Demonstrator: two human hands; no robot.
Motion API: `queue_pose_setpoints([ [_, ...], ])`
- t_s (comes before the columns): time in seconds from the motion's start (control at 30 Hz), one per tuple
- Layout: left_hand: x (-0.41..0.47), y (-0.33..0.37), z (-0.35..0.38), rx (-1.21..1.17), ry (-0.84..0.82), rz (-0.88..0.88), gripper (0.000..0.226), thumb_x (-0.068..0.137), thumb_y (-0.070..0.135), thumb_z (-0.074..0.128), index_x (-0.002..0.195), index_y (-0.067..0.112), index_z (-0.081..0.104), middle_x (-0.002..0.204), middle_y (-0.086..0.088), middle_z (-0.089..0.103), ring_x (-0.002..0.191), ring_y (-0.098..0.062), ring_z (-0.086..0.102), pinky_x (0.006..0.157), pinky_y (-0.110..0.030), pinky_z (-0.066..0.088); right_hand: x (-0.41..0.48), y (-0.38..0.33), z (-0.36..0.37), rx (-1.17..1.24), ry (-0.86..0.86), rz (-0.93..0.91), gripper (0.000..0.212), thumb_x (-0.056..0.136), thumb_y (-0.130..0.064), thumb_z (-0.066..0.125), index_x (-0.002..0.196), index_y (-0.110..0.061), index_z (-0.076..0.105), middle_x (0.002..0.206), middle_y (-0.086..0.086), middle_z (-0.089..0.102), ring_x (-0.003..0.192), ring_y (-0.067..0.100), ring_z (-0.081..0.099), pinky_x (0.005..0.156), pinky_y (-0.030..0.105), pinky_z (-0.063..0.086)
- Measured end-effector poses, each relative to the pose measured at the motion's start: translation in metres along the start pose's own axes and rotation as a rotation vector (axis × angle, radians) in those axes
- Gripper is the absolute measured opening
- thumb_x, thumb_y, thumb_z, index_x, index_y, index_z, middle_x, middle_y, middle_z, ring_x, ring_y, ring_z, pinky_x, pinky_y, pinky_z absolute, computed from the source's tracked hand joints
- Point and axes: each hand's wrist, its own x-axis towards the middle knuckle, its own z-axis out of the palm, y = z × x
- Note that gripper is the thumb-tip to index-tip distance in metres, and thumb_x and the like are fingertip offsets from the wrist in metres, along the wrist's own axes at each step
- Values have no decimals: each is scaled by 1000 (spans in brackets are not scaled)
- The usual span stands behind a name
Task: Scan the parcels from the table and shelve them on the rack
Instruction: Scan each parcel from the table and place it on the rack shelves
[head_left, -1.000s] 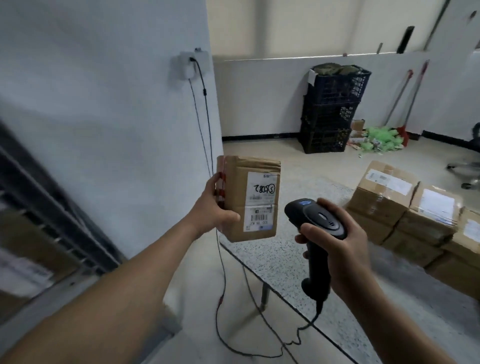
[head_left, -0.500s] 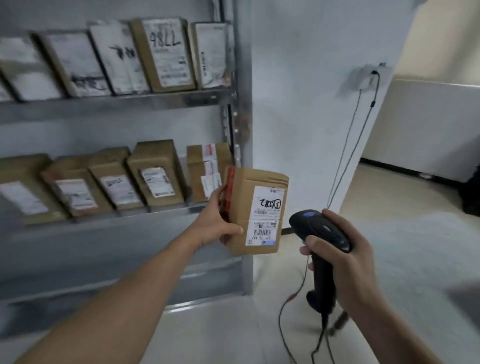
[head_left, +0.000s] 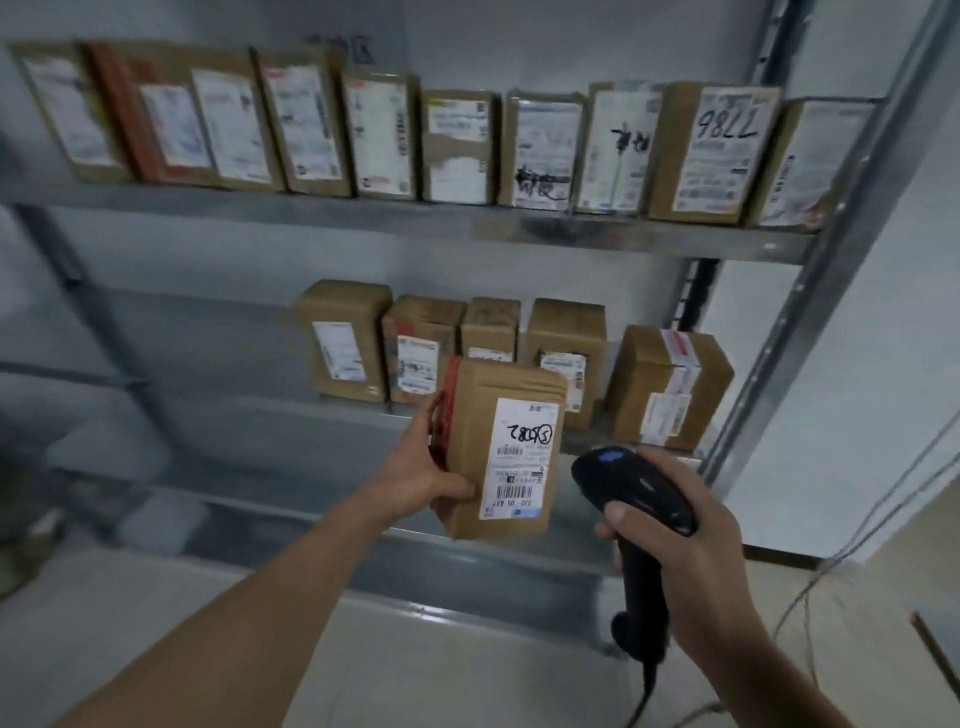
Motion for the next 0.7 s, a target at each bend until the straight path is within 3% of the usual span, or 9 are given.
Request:
queue_pose_setpoints([
  [0.07,-5,-12,-45,-9,28,-11,128,62,3,86,158,36,8,134,9,47,125,-17,50,99,-35,48,4,5,43,-5,-23,9,55,63,-25,88,113,-39,70,102,1,76,87,33,72,69,49,60],
  [0.17,-16,-26,-108,-3,84,-2,126,65,-4,85,158,34,8,128,21,46,113,-5,53,87,-22,48,12,10,101,0,-92,7,53,78,1,80,115,-35,70,100,2,77,85,34,72,62,42,57],
  [0.37,-44,-51,-209,9,239,-3,124,66,-14,82,158,29,9,125,20,46,108,-5,55,87,-26,54,23,16,198,35,-229,26,56,79,4,78,122,-31,68,108,9,75,88,37,72,58,37,57],
  [0.5,-57,-68,-255,4,310,-22,130,60,-11,86,157,29,9,126,20,47,109,-3,55,75,-14,53,34,20,248,66,-329,48,56,80,2,79,124,-31,67,110,7,75,90,34,72,57,32,56],
  [0.7,-56,-93,-309,16,393,-68,132,58,-1,88,157,32,9,129,17,48,113,-2,54,78,-18,53,63,34,312,88,-406,74,57,78,3,80,115,-39,69,110,3,75,94,36,72,56,31,56],
])
